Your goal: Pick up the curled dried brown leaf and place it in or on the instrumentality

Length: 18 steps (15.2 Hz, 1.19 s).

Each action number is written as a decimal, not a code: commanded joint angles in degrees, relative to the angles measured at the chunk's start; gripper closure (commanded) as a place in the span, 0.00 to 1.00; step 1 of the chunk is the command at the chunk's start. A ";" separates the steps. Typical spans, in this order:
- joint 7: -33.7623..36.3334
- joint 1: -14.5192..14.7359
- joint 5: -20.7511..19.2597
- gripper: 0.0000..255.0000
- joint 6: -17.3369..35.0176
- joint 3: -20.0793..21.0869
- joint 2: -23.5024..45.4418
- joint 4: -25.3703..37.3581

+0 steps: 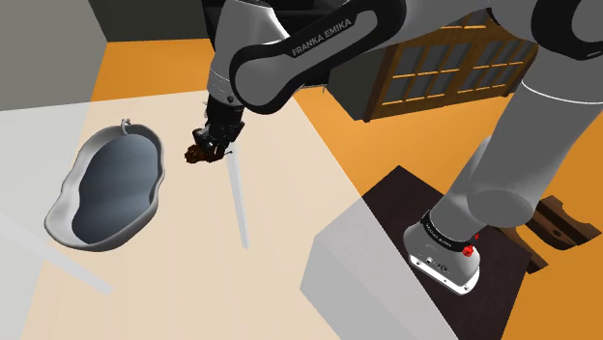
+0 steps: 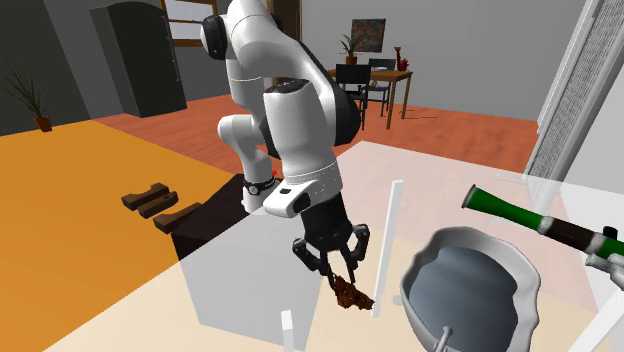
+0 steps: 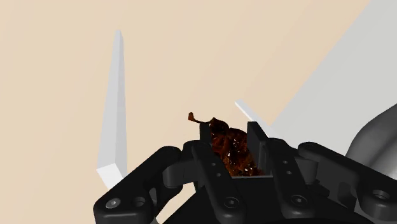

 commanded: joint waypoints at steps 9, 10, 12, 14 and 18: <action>0.05 -0.04 0.08 1.00 -0.71 0.01 -0.40 0.33; 0.09 -0.09 0.16 1.00 -1.43 0.02 -0.80 0.66; 0.20 -0.18 0.29 1.00 -2.86 0.04 -1.55 1.39; 0.32 -0.27 0.41 1.00 -4.30 0.04 -2.25 2.16; 0.60 -0.43 0.57 1.00 -7.19 0.02 -3.53 3.85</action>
